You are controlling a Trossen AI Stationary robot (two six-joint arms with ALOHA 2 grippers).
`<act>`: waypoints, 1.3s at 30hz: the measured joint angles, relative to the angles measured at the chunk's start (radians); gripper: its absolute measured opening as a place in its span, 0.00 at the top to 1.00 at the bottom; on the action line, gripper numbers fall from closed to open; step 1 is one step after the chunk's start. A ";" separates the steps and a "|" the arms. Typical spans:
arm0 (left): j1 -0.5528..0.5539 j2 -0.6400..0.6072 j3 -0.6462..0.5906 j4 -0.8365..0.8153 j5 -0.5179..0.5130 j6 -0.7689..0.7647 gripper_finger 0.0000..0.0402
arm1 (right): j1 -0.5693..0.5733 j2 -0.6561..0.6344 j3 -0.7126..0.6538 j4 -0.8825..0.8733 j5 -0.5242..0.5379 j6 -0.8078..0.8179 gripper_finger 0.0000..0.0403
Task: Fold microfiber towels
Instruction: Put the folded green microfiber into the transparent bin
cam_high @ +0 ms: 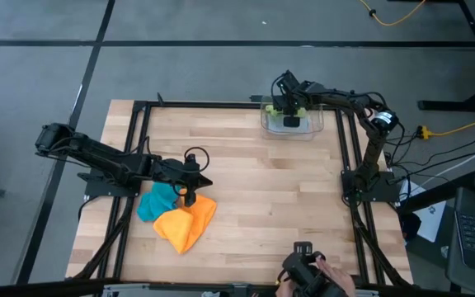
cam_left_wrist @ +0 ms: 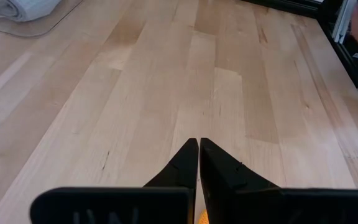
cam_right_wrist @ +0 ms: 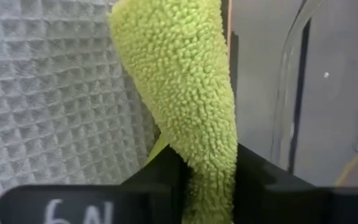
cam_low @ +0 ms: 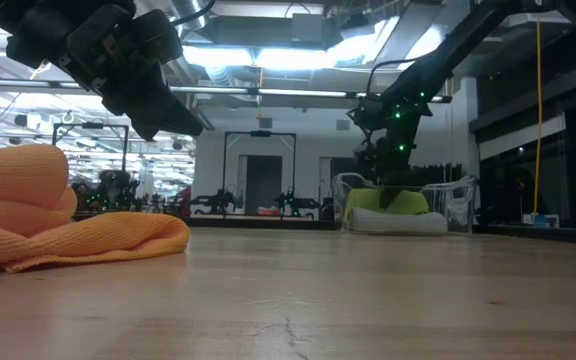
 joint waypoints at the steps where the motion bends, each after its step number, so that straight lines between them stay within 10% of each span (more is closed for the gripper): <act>1: 0.000 0.000 0.000 0.000 0.000 0.000 0.98 | 0.007 -0.002 0.000 -0.001 0.017 0.000 0.80; 16: 0.000 0.000 0.000 0.000 0.000 0.000 0.98 | 0.126 -0.146 -0.031 -0.025 0.291 0.077 0.94; 28: 0.000 0.000 0.000 0.000 0.000 0.000 0.98 | 0.238 -0.235 -0.378 0.461 0.547 0.041 0.94; 39: 0.000 0.000 0.000 0.000 0.000 0.000 0.98 | 0.271 -0.417 -0.426 0.446 0.521 0.023 0.94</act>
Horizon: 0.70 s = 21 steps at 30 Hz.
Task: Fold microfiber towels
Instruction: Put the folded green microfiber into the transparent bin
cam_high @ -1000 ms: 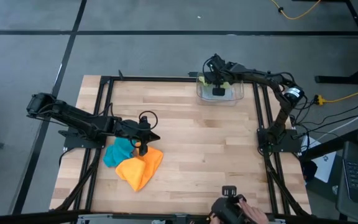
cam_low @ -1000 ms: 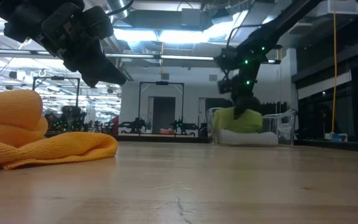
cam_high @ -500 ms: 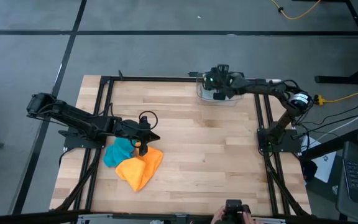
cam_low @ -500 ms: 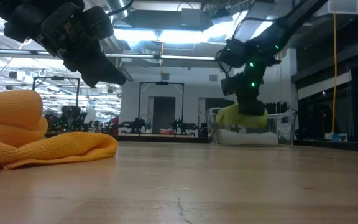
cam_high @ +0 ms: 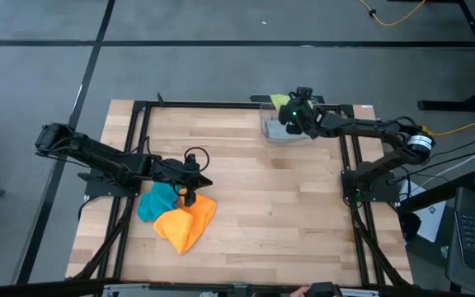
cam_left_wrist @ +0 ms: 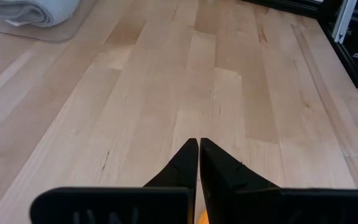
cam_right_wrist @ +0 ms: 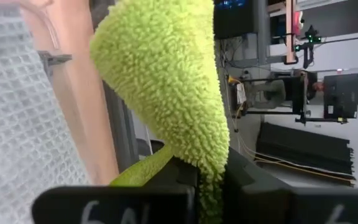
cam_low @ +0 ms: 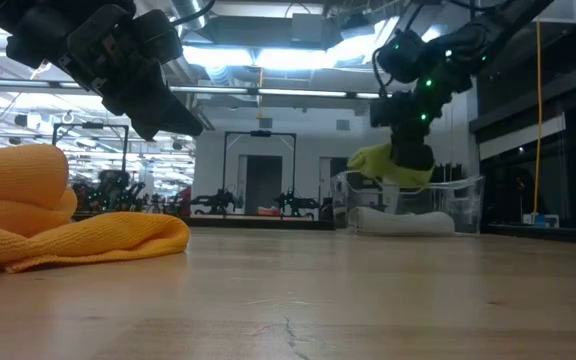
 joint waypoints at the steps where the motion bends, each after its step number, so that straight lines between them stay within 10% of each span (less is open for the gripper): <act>1: 0.000 0.000 0.000 0.000 0.000 0.000 0.98 | 0.004 -0.008 0.000 -0.011 -0.003 0.008 0.94; 14: 0.000 0.000 0.000 0.000 0.000 0.000 0.98 | 0.133 0.011 -0.001 -0.195 0.034 0.183 0.93; 21: 0.000 0.000 0.000 -0.001 0.000 0.000 0.98 | 0.135 0.070 -0.101 0.002 0.128 0.168 0.93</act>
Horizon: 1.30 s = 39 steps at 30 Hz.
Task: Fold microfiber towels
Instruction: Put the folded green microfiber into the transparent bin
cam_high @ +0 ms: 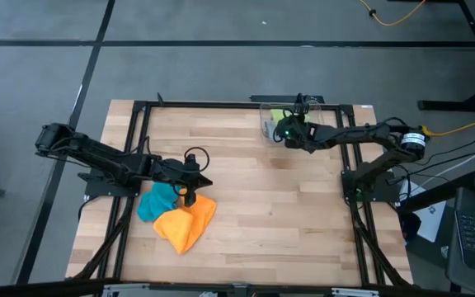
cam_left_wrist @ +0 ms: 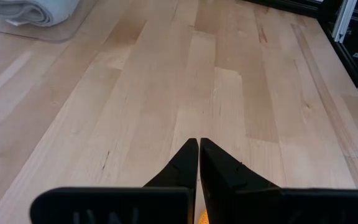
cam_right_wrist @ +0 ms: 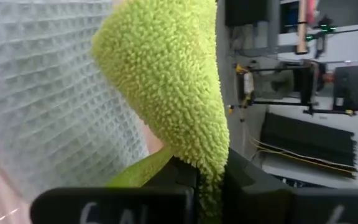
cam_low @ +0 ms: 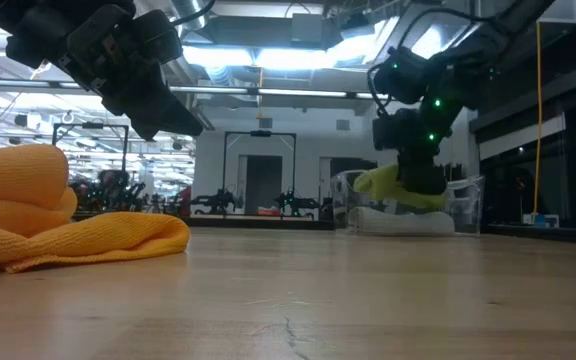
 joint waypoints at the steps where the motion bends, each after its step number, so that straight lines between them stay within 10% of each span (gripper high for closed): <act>1: 0.000 0.000 0.000 0.000 0.000 0.000 0.98 | 0.002 0.002 -0.012 0.036 0.008 -0.009 0.93; 39: 0.000 0.000 0.000 0.000 0.000 0.000 0.98 | 0.000 0.117 -0.049 0.244 -0.043 -0.088 0.88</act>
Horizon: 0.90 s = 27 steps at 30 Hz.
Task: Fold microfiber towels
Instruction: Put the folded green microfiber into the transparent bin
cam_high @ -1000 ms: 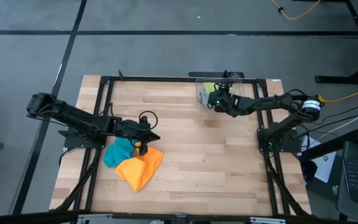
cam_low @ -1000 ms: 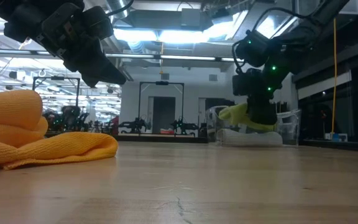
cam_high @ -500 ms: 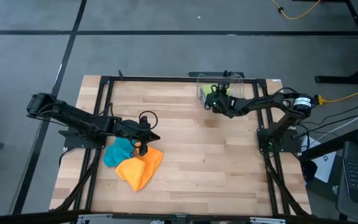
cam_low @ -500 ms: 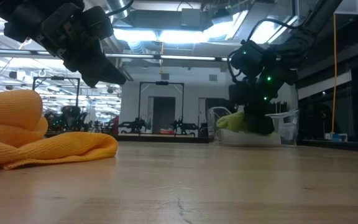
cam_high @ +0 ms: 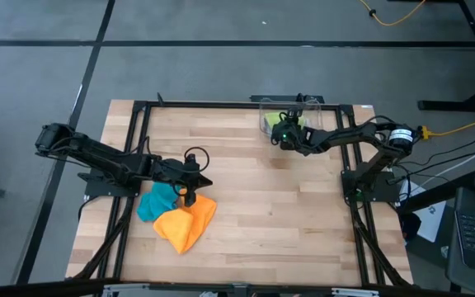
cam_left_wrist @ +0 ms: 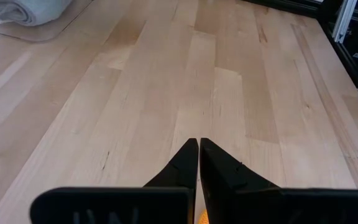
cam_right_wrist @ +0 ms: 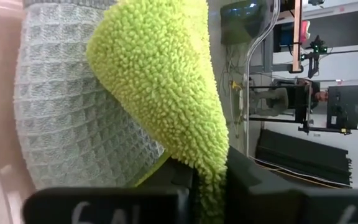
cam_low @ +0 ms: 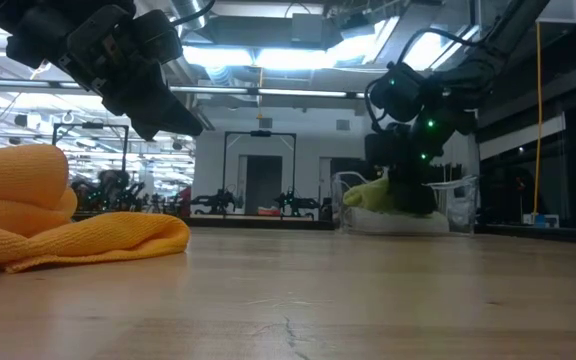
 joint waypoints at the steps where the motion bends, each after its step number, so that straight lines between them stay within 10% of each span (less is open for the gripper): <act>1: 0.000 0.000 0.000 0.000 0.000 0.000 0.98 | 0.000 -0.001 0.000 0.001 0.000 0.000 0.87; 11: 0.000 0.000 0.000 0.000 0.000 0.000 0.98 | 0.003 -0.015 -0.002 -0.011 -0.059 0.001 0.61; 27: 0.000 0.000 0.000 0.000 0.000 0.000 0.98 | 0.010 -0.068 0.112 -0.162 -0.045 0.000 0.59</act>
